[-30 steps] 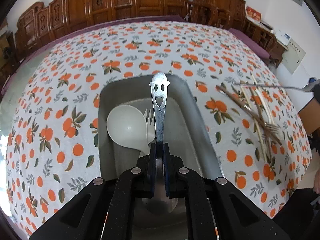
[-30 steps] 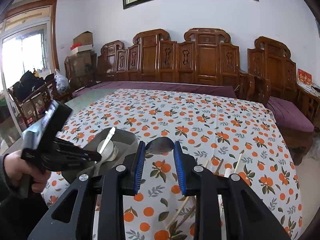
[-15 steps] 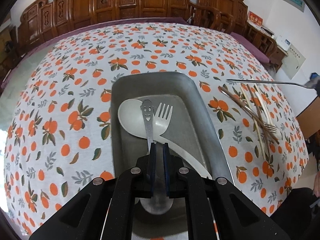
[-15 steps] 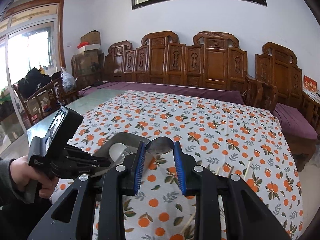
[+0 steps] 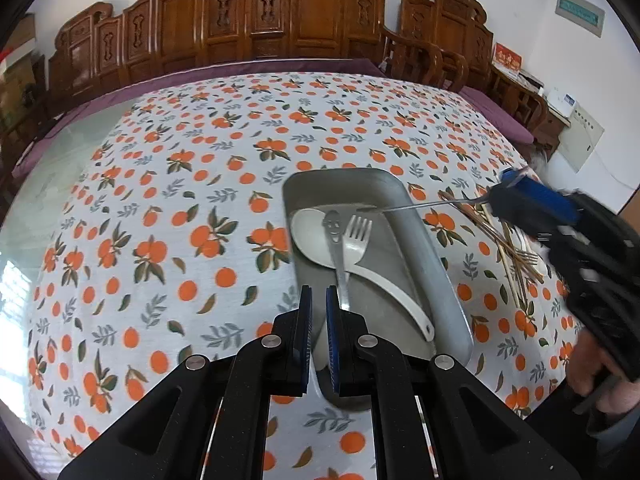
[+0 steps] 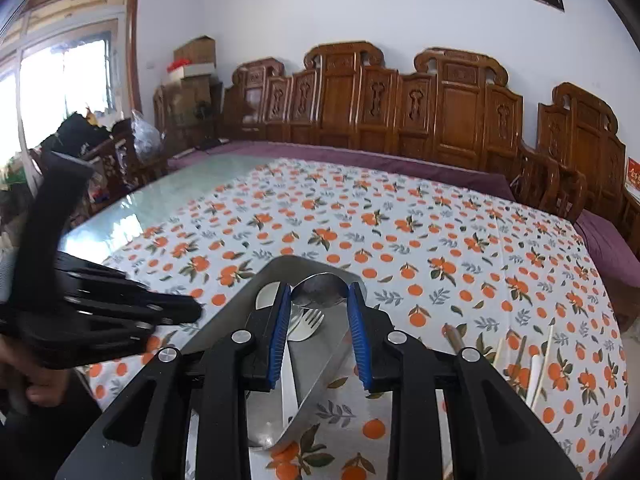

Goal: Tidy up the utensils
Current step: 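Place the smiley spoon in the tray with left tool while right carries steel spoon over, then lower the steel spoon into the tray with the right tool and release, then grasp a wooden chopstick from the pile with the right tool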

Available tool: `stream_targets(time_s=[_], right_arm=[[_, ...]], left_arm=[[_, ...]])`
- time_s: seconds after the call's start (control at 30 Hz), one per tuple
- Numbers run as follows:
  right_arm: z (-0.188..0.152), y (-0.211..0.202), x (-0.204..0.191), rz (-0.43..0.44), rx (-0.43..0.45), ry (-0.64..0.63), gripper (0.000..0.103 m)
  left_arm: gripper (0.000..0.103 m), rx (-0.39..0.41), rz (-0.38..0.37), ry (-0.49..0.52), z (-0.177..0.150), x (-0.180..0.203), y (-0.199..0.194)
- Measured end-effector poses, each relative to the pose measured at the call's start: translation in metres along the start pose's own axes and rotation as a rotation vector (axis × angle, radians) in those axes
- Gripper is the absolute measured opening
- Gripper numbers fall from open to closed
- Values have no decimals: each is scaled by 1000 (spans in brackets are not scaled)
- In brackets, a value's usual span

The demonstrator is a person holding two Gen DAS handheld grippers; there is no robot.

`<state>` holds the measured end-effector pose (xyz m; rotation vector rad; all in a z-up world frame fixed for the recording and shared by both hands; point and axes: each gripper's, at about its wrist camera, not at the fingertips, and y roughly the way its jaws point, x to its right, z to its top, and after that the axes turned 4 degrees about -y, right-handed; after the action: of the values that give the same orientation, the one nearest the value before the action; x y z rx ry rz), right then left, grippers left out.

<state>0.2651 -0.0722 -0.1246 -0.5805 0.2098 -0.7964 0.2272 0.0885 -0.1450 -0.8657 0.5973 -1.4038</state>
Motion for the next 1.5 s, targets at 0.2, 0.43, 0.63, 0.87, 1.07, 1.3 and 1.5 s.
stream_targets(time_s=[0.2, 0.43, 0.63, 0.87, 1.07, 1.3, 1.5], right_arm=[[-8, 26, -16, -61, -59, -39, 31], [-23, 34, -27, -47, -128, -50, 31], [-32, 34, -38, 43, -184, -23, 32], [-40, 36, -30, 140, -216, 61, 42], [-34, 14, -9, 171, -168, 93, 44], [-28, -18, 53, 90, -131, 110, 44], [-33, -41, 120, -8, -102, 166, 43]], left_arm=[[6, 7, 7, -13, -3, -12, -6], [6, 23, -2, -22, -3, -15, -13], [6, 35, -2, -19, 0, -12, -19], [6, 42, -1, -15, -1, -9, -23], [6, 46, -18, -4, -1, 2, -23], [22, 65, -61, 32, 1, 33, -24], [40, 76, -103, 62, 3, 66, -20]])
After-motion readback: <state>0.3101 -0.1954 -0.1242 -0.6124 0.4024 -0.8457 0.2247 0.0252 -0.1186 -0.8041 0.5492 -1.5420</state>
